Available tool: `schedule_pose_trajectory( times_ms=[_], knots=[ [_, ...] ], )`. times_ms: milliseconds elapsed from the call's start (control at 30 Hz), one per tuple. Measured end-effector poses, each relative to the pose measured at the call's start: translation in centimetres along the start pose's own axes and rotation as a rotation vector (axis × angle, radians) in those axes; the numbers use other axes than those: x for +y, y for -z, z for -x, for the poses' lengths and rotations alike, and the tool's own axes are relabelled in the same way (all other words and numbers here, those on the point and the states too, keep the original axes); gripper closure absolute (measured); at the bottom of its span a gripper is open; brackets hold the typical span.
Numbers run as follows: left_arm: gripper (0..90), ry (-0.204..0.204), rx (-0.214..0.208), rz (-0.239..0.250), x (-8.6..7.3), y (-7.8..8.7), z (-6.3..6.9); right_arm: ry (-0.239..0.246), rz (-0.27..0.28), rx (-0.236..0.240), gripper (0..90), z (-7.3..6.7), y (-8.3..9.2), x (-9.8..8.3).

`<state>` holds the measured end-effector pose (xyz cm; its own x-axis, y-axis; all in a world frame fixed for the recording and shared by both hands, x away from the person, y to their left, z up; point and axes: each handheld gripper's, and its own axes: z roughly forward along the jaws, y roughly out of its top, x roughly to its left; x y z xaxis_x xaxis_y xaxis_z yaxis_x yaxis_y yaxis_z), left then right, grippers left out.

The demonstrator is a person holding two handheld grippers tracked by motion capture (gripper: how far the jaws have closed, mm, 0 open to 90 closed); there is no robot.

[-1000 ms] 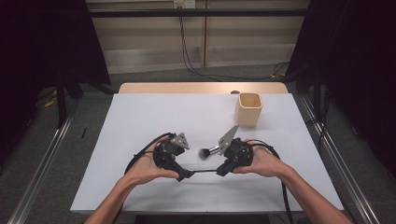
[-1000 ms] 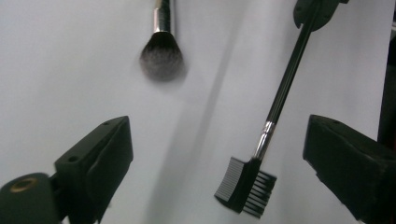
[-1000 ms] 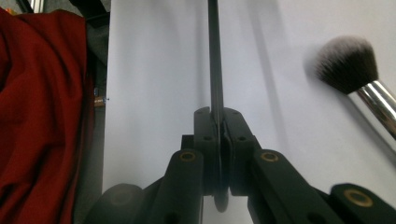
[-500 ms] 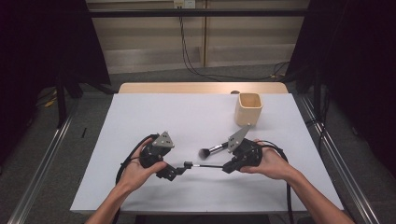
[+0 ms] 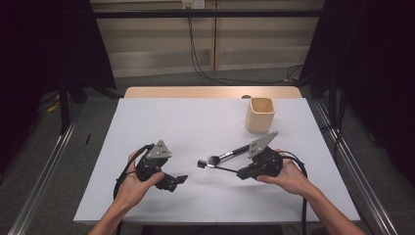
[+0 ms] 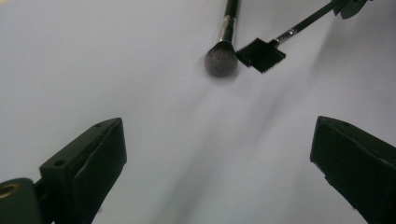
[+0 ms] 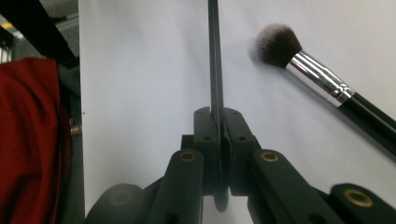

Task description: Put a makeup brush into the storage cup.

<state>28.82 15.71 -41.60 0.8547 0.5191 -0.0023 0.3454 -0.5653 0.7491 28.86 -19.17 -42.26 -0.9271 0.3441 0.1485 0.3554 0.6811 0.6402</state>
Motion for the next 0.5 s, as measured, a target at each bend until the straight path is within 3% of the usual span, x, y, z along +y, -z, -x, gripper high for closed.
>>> schedule_pose_trajectory(
  times_ms=[133, 233, 333, 500],
  knots=[
    [3.6, 0.020, 0.003, 0.004, -0.6, 0.2, -0.1, -0.039, 0.063, -0.003, 86.3, 0.2, -0.5, -0.4],
    [3.6, 0.030, 0.002, 0.004, -0.8, 0.2, -0.2, -0.048, 0.074, 0.006, 86.2, 0.2, -0.8, -0.5],
    [3.6, 0.042, 0.014, 0.014, -1.2, 0.1, -0.1, -0.072, 0.137, 0.024, 86.3, 0.1, -1.2, -0.7],
    [3.6, 0.046, 0.015, 0.017, -1.5, 0.1, 0.0, -0.090, 0.204, 0.001, 86.3, 0.0, -1.4, -0.9]
  ],
)
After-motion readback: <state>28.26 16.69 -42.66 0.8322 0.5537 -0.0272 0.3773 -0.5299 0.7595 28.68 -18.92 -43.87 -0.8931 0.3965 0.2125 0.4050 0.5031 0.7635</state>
